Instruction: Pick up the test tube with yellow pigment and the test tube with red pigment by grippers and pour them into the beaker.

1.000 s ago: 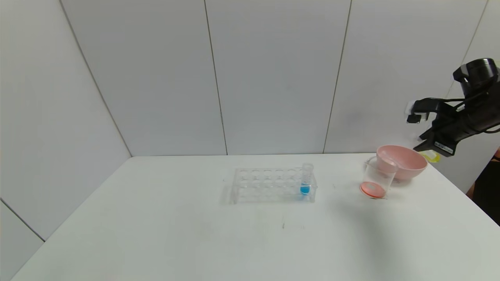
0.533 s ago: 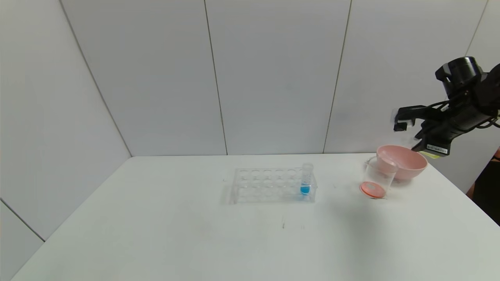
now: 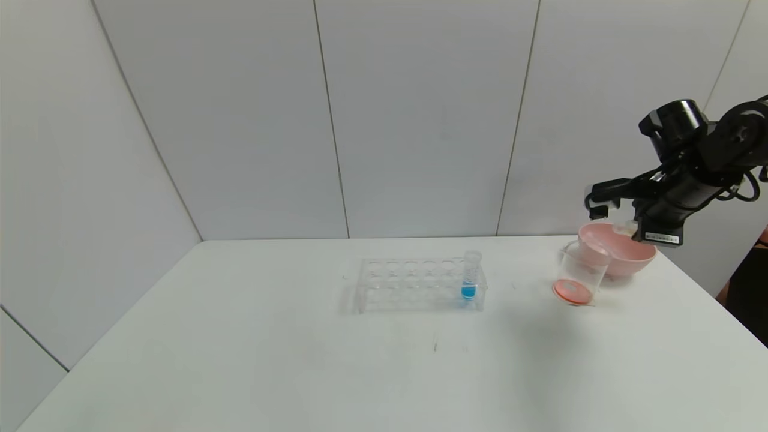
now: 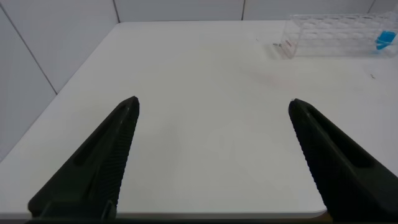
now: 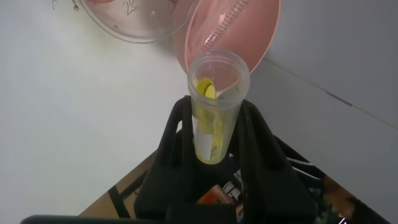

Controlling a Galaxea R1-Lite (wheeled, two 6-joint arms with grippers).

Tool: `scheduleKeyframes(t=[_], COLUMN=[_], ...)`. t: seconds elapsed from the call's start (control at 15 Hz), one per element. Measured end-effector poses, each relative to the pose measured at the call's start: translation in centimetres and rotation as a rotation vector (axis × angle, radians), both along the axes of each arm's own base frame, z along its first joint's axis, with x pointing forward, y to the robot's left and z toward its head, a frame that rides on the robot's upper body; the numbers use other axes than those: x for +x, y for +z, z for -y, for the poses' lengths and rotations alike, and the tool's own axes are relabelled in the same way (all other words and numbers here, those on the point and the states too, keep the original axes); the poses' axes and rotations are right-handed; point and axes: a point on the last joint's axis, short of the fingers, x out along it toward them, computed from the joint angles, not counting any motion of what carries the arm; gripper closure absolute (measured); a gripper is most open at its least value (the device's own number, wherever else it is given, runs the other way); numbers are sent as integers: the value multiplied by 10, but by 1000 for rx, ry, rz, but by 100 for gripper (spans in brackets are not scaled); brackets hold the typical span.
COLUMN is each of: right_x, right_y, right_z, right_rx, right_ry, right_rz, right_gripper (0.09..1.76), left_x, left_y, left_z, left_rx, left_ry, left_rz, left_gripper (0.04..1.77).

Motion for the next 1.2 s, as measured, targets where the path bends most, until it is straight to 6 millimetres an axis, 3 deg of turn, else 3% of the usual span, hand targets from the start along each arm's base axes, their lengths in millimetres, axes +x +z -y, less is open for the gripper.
scheduleKeyframes(t=[0.4, 1.2], right_x=[3, 2], right_y=[-5, -6], right_z=[-8, -35], right_rx=[-27, -263], right_ry=[22, 22], right_rz=[-15, -37], right_gripper=[136, 136], left_x=[0, 0], left_y=[0, 0], left_z=[0, 0], left_rx=[0, 0], left_ry=[0, 0], left_rz=[0, 0], left_gripper=[9, 9])
